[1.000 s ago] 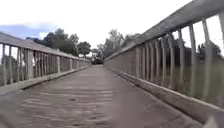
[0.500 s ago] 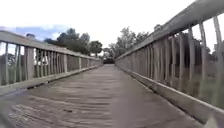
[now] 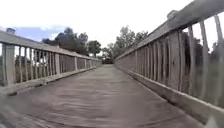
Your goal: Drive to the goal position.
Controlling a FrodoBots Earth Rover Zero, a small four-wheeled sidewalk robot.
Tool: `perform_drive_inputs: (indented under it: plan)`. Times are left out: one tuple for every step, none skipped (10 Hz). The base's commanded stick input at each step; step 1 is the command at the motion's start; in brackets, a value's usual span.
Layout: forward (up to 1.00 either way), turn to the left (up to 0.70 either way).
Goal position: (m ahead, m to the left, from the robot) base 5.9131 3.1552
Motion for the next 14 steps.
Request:
perform_drive_inputs:
  plan:
    - [1.0,0.0]
    - [1.0,0.0]
    - [1.0,0.16]
    - [1.0,0.4]
    - [1.0,0.4]
    - [1.0,0.4]
    - [1.0,0.4]
    - [1.0,0.39]
    - [1.0,0.0]
    - [1.0,0.0]
    - [1.0,0.0]
    - [1.0,0.0]
    - [1.0,0.0]
    - [1.0,0.0]
